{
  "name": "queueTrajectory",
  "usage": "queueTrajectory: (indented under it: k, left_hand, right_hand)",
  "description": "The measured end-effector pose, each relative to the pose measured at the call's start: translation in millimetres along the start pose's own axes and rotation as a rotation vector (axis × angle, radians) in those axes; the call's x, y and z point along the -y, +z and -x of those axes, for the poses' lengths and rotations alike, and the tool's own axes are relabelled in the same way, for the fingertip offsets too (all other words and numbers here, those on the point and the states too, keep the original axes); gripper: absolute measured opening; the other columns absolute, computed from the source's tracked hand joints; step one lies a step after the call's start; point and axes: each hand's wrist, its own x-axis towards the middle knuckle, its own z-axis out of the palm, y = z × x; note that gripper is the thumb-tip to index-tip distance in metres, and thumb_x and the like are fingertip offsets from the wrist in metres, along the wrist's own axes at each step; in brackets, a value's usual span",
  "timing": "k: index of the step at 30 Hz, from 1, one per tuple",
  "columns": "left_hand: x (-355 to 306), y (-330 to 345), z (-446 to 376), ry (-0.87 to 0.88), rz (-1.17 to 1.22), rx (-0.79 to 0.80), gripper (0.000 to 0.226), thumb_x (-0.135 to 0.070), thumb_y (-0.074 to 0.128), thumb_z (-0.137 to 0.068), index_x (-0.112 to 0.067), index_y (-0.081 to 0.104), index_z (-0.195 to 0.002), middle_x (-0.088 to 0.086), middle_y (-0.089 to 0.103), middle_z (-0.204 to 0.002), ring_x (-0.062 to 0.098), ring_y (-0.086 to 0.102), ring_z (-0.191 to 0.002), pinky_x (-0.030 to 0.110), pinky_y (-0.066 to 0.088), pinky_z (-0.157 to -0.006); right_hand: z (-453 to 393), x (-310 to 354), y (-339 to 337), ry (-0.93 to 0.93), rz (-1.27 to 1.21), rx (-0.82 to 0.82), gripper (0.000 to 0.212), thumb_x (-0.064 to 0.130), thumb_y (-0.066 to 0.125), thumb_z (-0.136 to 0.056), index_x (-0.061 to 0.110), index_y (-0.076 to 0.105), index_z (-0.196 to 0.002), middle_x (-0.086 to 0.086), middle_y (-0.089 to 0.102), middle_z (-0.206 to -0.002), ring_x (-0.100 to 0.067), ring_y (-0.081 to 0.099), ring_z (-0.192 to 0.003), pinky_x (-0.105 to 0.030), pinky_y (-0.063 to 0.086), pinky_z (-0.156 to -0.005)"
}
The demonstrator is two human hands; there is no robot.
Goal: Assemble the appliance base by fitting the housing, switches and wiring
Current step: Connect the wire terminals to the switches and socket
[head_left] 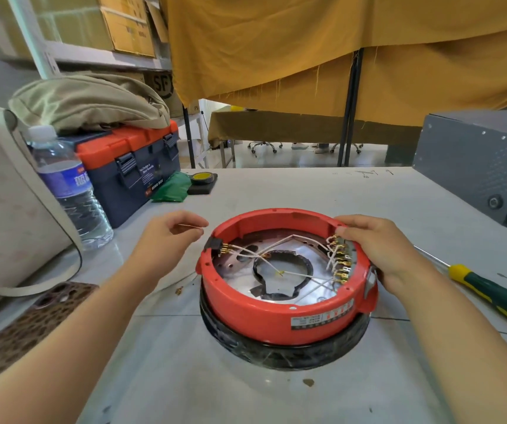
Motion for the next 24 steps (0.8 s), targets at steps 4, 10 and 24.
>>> queueTrajectory:
  k: [4, 10, 24]
  left_hand:
    - [29, 0, 4, -0.083, -0.122, 0.081, 0.015, -0.002, 0.063, -0.084, -0.016, 0.069, -0.086, 0.007, 0.07, -0.088, 0.021, 0.065, -0.08, 0.034, 0.053, -0.076]
    - [47, 2, 6, -0.083, -0.261, 0.09, 0.01, -0.023, 0.076, -0.076, -0.017, 0.07, -0.083, 0.003, 0.067, -0.072, 0.008, 0.057, -0.057, 0.016, 0.04, -0.048]
    - [50, 2, 4, -0.021, -0.495, 0.025, 0.015, -0.016, 0.058, -0.088, -0.01, 0.069, -0.079, 0.0, 0.065, -0.077, 0.007, 0.054, -0.067, 0.017, 0.036, -0.055]
  right_hand:
    - [-1, -1, 1, 0.037, -0.038, -0.035, 0.02, 0.002, 0.057, -0.089, 0.015, 0.071, -0.089, -0.019, 0.07, -0.09, -0.03, 0.063, -0.075, -0.045, 0.053, -0.083]
    - [-5, -5, 1, 0.048, -0.036, -0.068, 0.019, 0.004, 0.058, -0.088, 0.014, 0.071, -0.097, -0.012, 0.073, -0.083, -0.024, 0.067, -0.066, -0.035, 0.056, -0.069]
    - [-6, -7, -1, 0.046, 0.014, -0.072, 0.019, 0.008, 0.058, -0.089, 0.016, 0.071, -0.1, -0.01, 0.074, -0.086, -0.027, 0.069, -0.072, -0.035, 0.056, -0.07]
